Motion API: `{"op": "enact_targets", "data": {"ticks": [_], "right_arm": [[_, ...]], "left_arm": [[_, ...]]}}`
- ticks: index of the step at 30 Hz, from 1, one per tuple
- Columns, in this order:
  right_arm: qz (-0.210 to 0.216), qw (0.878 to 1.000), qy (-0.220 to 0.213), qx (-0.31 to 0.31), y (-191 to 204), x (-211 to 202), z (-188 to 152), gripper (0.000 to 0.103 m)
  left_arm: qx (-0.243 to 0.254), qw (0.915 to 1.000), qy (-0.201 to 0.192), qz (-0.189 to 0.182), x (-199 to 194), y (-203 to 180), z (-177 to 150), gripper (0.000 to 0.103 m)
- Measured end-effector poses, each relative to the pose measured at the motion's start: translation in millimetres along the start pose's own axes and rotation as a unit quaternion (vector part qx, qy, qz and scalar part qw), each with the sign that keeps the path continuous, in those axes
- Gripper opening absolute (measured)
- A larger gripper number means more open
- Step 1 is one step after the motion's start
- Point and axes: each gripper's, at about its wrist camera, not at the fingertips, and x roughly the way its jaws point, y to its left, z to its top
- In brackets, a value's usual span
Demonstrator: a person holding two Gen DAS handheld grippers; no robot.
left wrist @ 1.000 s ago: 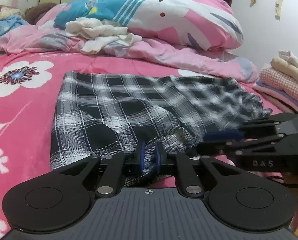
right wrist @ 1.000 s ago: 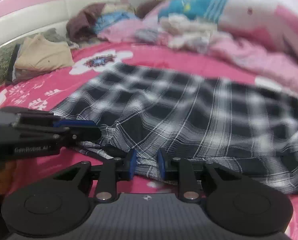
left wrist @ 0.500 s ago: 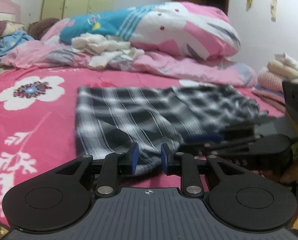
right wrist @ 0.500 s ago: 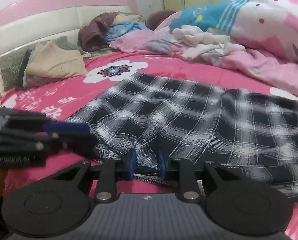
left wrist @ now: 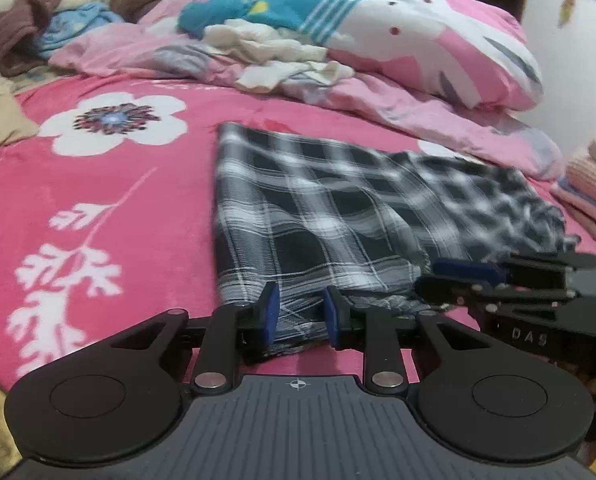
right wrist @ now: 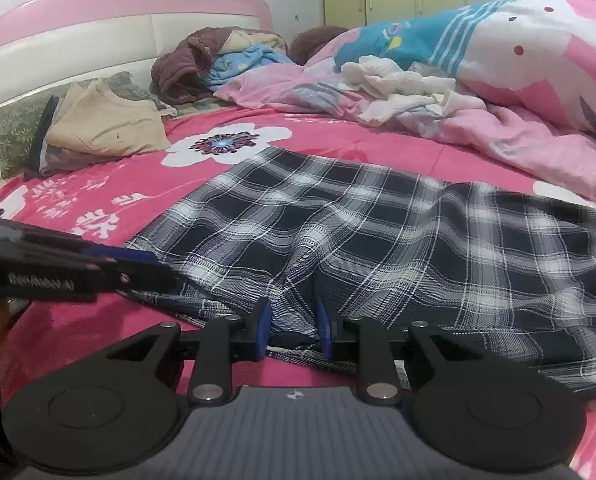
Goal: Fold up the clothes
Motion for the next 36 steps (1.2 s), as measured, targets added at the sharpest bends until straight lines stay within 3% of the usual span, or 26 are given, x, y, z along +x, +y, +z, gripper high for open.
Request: {"op": "enact_targets", "data": {"ticks": [4,7,9,11,15,26,36], "right_arm": [[-0.004,1.0,-0.002,0.001,1,0,-1,0.026],[-0.004,1.0,-0.004,0.003,0,0,-2,0.026],[-0.003,1.0,-0.006,0.005,-1,0,-2,0.026],[-0.003,1.0,-0.006,0.007,-1,-1,-2,0.026],[-0.002,1.0,-0.007,0.011,-2,-1,-2,0.026],[-0.003,1.0,-0.01,0.016,-3,-1,-3,0.027],[-0.011,1.0,-0.012,0.014,-1,0,-4,0.027]], "left_arm": [[0.003,0.9994,-0.035,-0.001,-13,-5,9,0.025],[0.006,0.9981,-0.056,-0.025,-9,-14,19,0.025],[-0.014,0.9975,-0.046,-0.052,7,-17,25,0.025],[-0.03,0.9977,-0.033,-0.051,26,-19,27,0.025],[-0.031,0.9994,-0.013,0.012,44,-12,19,0.023],[0.004,0.9956,-0.03,0.088,5,12,5,0.024],[0.007,0.9928,-0.092,0.077,-20,10,19,0.024]]}}
